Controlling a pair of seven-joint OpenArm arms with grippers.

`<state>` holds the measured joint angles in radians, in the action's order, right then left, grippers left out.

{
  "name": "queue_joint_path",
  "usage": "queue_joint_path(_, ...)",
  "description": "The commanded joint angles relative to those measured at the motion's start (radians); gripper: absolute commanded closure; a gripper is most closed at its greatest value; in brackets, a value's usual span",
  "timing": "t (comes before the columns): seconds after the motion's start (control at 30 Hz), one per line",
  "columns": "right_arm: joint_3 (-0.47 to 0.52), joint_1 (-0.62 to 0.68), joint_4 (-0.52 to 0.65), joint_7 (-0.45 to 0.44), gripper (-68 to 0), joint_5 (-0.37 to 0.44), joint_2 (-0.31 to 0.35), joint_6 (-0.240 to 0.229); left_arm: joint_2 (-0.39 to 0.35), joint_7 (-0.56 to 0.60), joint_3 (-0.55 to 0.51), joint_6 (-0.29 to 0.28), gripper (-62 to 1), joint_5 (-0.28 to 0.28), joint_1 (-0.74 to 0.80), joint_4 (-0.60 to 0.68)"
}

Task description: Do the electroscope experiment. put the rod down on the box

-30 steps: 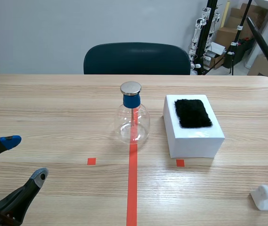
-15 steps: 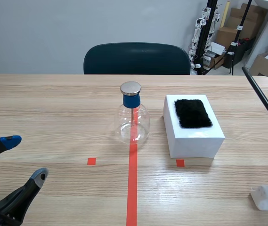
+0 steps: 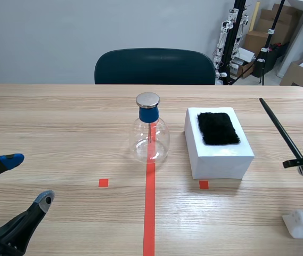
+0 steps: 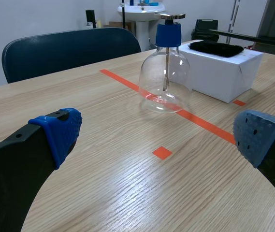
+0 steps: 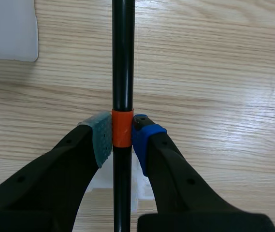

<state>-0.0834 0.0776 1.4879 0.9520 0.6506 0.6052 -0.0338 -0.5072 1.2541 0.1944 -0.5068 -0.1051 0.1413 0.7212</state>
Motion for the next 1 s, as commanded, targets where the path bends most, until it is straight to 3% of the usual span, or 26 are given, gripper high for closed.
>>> queue_joint_path(0.0,-0.002,-0.029,0.0,-0.004,0.0,-0.013,0.0,0.003,-0.011,0.018,-0.004,-0.001,-62.3,0.008,0.0,0.005)
queue_joint_path(0.53,-0.118,-0.137,-0.189,-0.004,0.0,-0.117,-0.079,0.003,-0.011,0.017,-0.004,-0.001,-62.3,0.008,0.0,0.005)
queue_joint_path(0.73,-0.132,-0.144,-0.209,-0.004,0.0,-0.121,-0.085,0.004,-0.011,0.018,-0.004,-0.001,-62.3,0.008,0.0,0.005)
queue_joint_path(0.8,-0.132,-0.144,-0.209,-0.005,-2.6,-0.121,-0.085,0.01,-0.011,0.018,-0.004,-0.001,-62.3,0.008,0.0,0.005)
queue_joint_path(0.97,-0.132,-0.144,-0.209,-0.024,-18.1,-0.12,-0.085,0.032,-0.011,0.018,-0.004,-0.001,-62.3,0.008,0.0,0.005)
